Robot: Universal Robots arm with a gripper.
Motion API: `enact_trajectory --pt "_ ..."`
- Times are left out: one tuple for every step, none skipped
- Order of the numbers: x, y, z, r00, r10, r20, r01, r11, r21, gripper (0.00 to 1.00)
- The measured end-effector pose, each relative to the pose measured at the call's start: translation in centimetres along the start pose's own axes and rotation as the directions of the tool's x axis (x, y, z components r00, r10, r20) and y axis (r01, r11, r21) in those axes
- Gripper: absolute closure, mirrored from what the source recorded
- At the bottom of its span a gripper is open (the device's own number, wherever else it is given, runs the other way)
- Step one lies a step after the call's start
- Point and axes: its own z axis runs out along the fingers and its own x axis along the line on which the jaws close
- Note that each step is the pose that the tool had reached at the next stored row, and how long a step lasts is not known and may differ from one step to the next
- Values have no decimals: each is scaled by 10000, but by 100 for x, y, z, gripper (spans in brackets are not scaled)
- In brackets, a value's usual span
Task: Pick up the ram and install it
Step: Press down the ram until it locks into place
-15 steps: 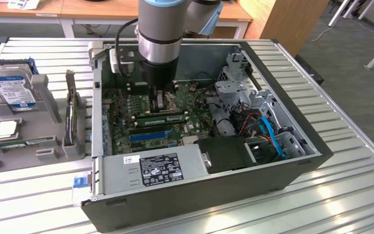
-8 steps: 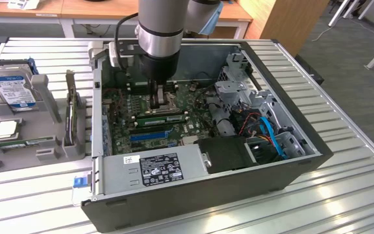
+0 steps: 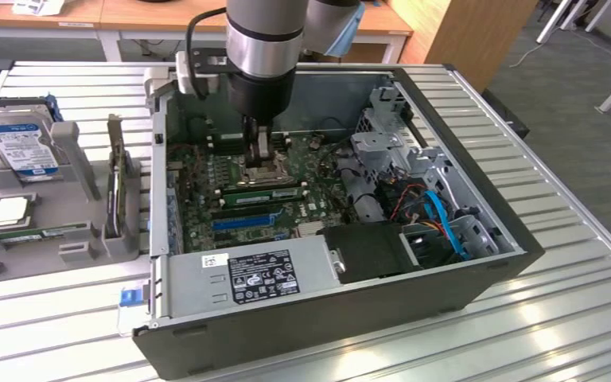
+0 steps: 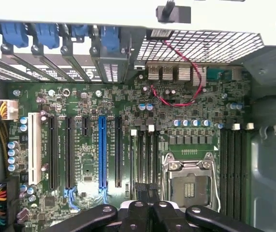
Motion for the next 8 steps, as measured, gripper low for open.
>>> enact_trajectory --pt "0 0 -13 10000 1 12 -1 10000 -5 90" --pt "-1 -1 -27 10000 1 24 -1 10000 -12 90" --pt "-1 0 -41 10000 1 35 -1 10000 -19 90" --pt "-2 0 -55 10000 2 46 -2 10000 -26 90" --pt "-2 0 -67 10000 3 59 -3 10000 -32 90" --pt "-3 -1 -75 10000 4 73 -4 10000 -38 90" --pt "-2 0 -79 10000 4 90 -4 10000 -43 90" --pt "-2 0 -79 10000 5 100 -4 10000 -43 90"
